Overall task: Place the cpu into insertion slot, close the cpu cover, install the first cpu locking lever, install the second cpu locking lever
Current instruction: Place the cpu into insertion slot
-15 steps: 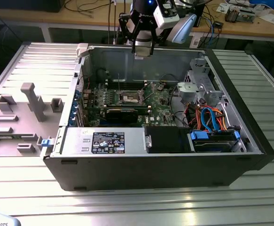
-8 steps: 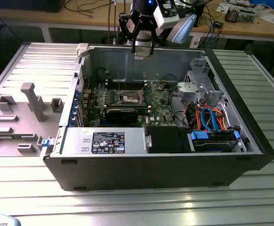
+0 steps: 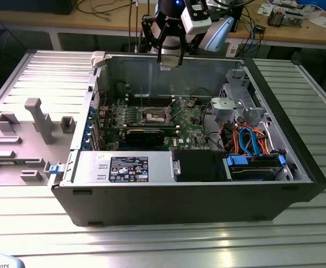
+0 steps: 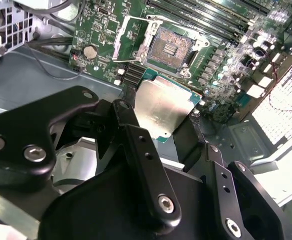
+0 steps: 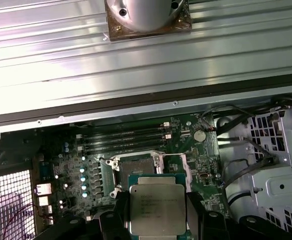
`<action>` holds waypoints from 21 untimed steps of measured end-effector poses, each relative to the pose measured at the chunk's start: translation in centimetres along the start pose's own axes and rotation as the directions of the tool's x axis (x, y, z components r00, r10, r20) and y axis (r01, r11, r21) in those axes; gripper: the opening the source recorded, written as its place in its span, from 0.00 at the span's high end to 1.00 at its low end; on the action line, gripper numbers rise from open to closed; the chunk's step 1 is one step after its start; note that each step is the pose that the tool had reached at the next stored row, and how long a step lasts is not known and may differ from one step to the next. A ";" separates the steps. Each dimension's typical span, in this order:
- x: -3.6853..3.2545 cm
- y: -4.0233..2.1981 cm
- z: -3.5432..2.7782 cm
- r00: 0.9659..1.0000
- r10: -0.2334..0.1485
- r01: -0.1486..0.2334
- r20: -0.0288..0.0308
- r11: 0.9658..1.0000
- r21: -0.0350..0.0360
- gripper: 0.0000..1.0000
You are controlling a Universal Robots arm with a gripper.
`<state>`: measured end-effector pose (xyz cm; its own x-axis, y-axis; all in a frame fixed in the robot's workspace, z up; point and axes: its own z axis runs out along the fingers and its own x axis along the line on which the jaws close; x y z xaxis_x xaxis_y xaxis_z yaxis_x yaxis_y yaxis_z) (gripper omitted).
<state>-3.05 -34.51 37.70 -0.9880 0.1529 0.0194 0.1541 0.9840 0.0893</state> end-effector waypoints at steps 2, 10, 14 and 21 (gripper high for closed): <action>0.00 0.00 0.00 1.000 0.016 -0.016 0.001 1.000 0.000 0.46; 0.00 0.00 0.00 0.999 0.037 -0.037 0.003 0.999 -0.001 0.46; 0.00 0.00 0.00 0.999 0.038 -0.038 0.003 0.999 -0.001 0.46; 0.01 0.00 0.00 0.999 0.045 -0.045 0.004 0.999 -0.001 0.46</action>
<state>-3.06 -34.51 37.70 -0.9802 0.1972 0.0193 0.1982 0.9761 0.0893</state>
